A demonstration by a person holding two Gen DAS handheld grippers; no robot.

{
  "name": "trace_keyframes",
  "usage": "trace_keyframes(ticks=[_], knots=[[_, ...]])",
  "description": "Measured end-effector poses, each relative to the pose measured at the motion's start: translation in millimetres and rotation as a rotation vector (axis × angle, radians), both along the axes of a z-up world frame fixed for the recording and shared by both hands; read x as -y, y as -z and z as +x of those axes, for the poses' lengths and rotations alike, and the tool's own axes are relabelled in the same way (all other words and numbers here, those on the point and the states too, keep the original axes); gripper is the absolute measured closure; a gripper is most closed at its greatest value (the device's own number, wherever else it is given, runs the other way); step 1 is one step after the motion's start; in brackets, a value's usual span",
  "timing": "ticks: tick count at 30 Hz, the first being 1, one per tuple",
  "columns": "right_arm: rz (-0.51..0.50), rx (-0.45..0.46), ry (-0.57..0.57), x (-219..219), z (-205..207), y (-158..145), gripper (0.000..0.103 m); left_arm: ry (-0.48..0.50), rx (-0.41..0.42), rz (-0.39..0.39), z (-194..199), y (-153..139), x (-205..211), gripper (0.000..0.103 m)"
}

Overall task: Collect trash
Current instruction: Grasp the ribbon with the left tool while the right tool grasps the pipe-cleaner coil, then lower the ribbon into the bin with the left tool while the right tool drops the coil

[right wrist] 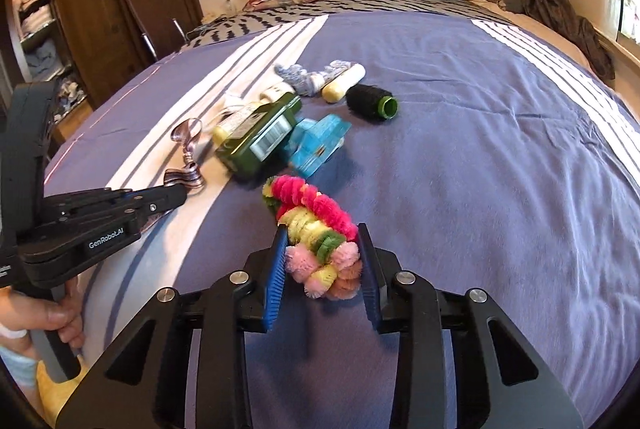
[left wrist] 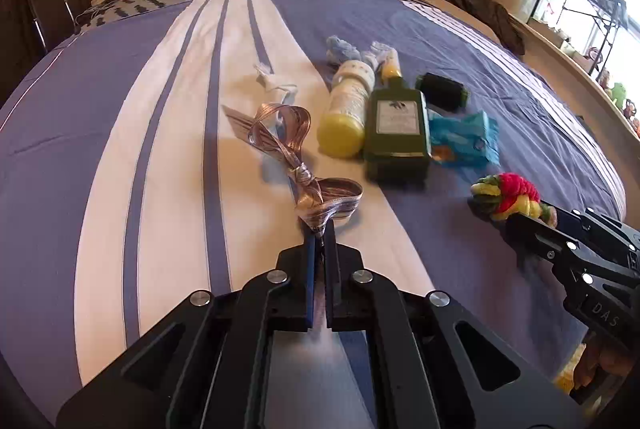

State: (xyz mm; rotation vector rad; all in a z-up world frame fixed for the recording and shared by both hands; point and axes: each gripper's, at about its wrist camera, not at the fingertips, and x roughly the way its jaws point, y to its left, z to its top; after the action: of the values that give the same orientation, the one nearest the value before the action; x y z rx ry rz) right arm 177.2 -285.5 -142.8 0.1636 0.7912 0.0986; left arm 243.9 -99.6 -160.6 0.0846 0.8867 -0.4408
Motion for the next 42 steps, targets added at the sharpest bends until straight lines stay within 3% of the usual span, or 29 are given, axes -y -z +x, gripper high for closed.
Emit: trace_keyframes(ticks=[10,20,25,33,42], knots=[[0.011,0.047,-0.040,-23,-51,-22,0.069,0.022,0.011,-0.045,-64,-15,-29,0.103],[0.017,0.117,-0.031,-39,-124,-55,0.069,0.050,0.092,-0.083,-153,-53,-52,0.103],[0.018,0.123,-0.026,-42,-162,-58,0.069,0.065,0.118,-0.096,-198,-62,-59,0.103],[0.009,0.062,-0.055,-51,-204,-33,0.069,0.082,0.051,-0.089,-246,-30,-65,0.103],[0.004,-0.094,-0.093,-69,-209,22,0.069,0.119,-0.135,-0.063,-262,35,-57,0.103]])
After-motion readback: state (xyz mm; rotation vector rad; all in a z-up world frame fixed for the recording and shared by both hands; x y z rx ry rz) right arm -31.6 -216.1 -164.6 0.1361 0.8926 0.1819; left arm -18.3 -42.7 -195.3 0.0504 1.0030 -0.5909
